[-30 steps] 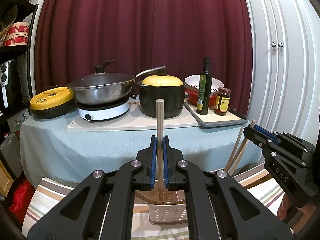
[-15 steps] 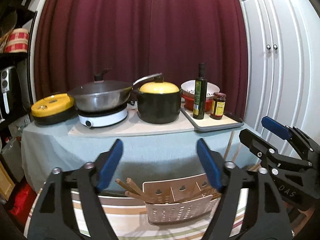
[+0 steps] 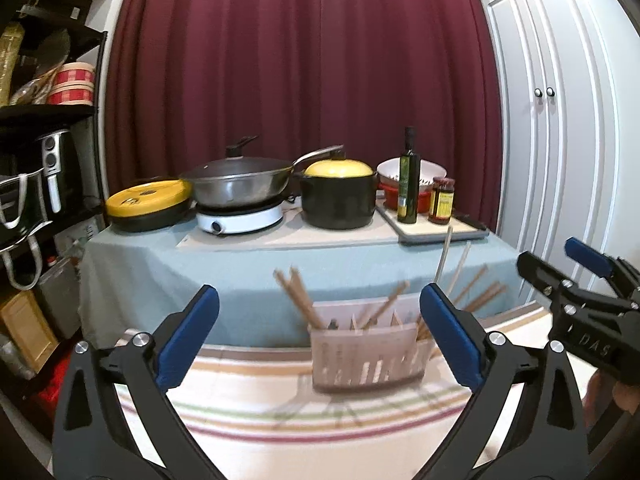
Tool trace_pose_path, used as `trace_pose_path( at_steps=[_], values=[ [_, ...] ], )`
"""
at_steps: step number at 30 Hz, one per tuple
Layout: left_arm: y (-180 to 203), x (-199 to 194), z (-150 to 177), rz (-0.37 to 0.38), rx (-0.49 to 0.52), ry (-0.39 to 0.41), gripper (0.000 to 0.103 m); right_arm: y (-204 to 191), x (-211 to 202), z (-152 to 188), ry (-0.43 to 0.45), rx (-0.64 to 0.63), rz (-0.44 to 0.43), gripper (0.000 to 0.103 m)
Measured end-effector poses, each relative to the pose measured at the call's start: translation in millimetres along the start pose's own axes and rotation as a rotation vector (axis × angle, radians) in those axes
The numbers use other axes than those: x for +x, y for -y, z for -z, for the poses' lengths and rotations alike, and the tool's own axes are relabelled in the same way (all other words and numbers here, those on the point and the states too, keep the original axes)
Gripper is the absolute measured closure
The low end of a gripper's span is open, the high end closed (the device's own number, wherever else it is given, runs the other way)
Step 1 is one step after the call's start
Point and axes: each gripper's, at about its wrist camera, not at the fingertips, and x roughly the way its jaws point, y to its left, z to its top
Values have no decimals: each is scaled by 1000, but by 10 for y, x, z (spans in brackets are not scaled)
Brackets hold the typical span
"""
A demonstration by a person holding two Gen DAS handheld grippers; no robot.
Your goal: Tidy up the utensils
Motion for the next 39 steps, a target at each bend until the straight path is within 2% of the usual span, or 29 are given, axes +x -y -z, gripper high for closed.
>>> trace_pose_path(
  at_steps=[8,19,39],
  values=[
    [-80,-462,134,-57,3,17,4,-9,-458,81,10,-5,33,18],
    [-91,-878,149,-80,7,47,4,-40,-791,69,41,-1,34,18],
    [-119,-1046,160,-87,-10,60,4,-48,-967,50,66,-6,37,17]
  ],
)
